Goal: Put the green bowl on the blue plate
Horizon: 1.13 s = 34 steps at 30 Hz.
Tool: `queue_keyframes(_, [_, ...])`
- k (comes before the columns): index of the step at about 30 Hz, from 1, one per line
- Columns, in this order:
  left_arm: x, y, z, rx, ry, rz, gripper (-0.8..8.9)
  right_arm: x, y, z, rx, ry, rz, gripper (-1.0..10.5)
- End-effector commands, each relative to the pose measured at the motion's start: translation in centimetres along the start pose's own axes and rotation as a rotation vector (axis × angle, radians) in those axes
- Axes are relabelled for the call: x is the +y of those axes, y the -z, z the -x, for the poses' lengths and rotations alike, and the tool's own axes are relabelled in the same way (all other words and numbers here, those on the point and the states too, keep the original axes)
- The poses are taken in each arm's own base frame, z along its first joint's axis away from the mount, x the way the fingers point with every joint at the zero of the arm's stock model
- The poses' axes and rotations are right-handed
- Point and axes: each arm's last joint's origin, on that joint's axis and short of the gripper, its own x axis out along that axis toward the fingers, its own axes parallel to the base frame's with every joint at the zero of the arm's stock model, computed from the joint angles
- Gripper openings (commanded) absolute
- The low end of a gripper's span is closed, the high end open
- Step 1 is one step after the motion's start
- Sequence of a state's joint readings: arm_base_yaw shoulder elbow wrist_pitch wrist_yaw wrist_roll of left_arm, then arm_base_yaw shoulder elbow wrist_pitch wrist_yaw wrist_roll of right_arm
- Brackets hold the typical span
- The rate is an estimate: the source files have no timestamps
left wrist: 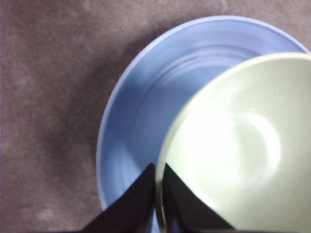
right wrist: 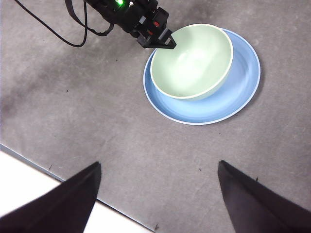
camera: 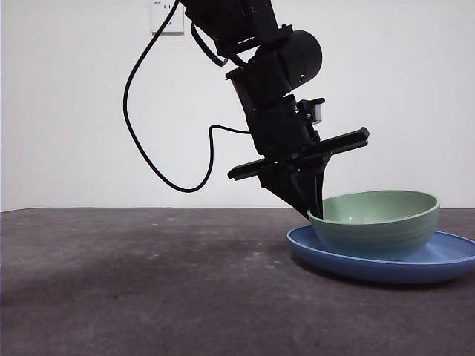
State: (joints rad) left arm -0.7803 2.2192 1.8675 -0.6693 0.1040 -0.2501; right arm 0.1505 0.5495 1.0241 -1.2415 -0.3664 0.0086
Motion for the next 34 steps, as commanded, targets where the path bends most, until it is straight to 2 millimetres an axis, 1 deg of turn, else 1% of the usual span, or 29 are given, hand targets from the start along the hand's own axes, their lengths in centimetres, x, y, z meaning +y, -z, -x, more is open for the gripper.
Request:
queue_keyframes(1, [-0.8, -0.2, -0.8, -0.003, 0.011, -0.017, 1.18, 0.2, -0.3, 0.3, -0.017, -0.003, -0.005, 3.9])
queue_keyframes(3, [-0.8, -0.2, -0.8, -0.002, 0.011, -0.016, 1.94, 0.2, -0.3, 0.3, -0.017, -0.003, -0.005, 3.9])
queue_keyframes(6, [-0.8, -0.2, -0.7, -0.002, 0.011, -0.017, 2.53, 0.2, -0.3, 0.3, -0.017, -0.003, -0.005, 3.9])
queue_keyframes(10, [-0.9, -0.3, -0.3, -0.001, 0.01, -0.016, 2.54, 0.2, -0.3, 0.3, -0.017, -0.003, -0.005, 3.9])
queue_keyframes(13, [-0.8, -0.7, 1.0, -0.023, 0.013, -0.016, 2.54, 0.2, -0.3, 0.3, -0.017, -0.002, -0.005, 3.9])
queue_keyframes(16, [-0.7, -1.4, 3.2, -0.069, 0.018, -0.015, 2.54, 0.2, -0.3, 0.3, -0.017, -0.002, -0.004, 3.9])
queue_keyframes(19, [-0.3, -2.1, 6.5, -0.125, 0.021, -0.02, 2.55, 0.2, -0.3, 0.3, -0.018, -0.002, -0.004, 3.9])
queue_keyframes(22, [0.2, -2.6, 10.5, -0.189, 0.021, -0.015, 2.59, 0.2, -0.3, 0.3, -0.018, -0.002, -0.004, 3.9])
queue_keyframes(26, [0.9, -2.7, 16.6, -0.292, 0.017, -0.009, 2.59, 0.1, -0.3, 0.3, -0.018, 0.002, -0.004, 3.9])
queue_keyframes(28, [1.3, -2.3, 19.4, -0.322, 0.01, -0.009, 2.89, 0.1, -0.3, 0.3, -0.018, 0.004, -0.004, 3.9])
queue_keyframes(30, [1.6, -1.4, 22.1, -0.327, -0.006, -0.032, 3.18, 0.1, -0.3, 0.3, -0.018, 0.005, -0.004, 3.9])
queue_keyframes(33, [2.2, 0.3, 25.1, -0.329, -0.024, -0.039, 3.18, 0.1, -0.3, 0.3, -0.018, 0.005, -0.003, 3.9])
queue_keyframes(34, [2.3, 0.8, 25.8, -0.334, -0.027, -0.037, 3.18, 0.1, -0.3, 0.3, -0.018, 0.005, -0.003, 3.9])
